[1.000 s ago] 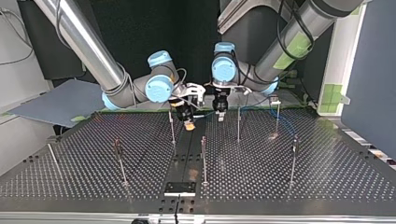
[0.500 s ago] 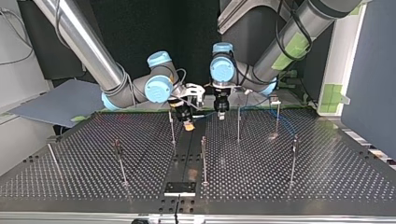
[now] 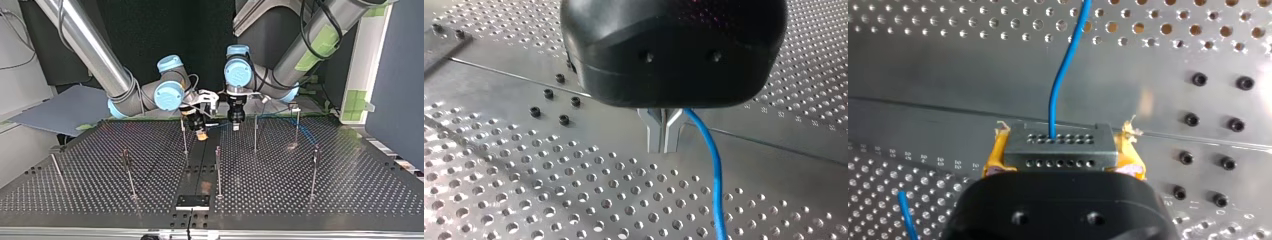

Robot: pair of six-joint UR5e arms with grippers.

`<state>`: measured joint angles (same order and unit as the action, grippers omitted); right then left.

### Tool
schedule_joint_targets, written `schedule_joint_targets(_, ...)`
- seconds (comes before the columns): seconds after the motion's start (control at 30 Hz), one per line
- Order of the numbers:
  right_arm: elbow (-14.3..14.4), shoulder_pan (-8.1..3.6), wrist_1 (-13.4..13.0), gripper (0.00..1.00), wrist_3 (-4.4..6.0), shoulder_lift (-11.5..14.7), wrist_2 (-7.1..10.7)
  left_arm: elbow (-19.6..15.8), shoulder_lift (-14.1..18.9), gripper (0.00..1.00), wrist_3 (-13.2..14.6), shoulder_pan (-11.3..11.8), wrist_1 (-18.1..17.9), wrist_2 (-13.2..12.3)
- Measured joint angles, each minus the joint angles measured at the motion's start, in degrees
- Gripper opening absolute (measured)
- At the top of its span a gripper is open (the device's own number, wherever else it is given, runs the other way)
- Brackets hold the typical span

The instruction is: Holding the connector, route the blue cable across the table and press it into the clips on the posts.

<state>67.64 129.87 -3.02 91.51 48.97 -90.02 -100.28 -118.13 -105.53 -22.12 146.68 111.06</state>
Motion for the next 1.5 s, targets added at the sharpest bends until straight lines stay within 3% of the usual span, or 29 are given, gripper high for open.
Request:
schedule_joint_targets(0.27, 0.0, -0.03, 0.1, 0.0, 0.74, 2.9, 0.01, 0.0, 2.0, 0.0, 0.0, -0.4, 3.2, 0.1)
schedule_joint_targets(0.8, 0.0, -0.4, 1.1, 0.0, 4.08, 10.6, 0.09, -0.1, 9.3, 0.0, 0.1, -0.8, 6.8, 1.2)
schedule_joint_targets(1.5, 0.2, -1.63, 5.5, 0.0, 4.68, 19.5, 0.44, 0.0, 18.7, 0.0, 0.0, -0.9, 7.6, 0.8)
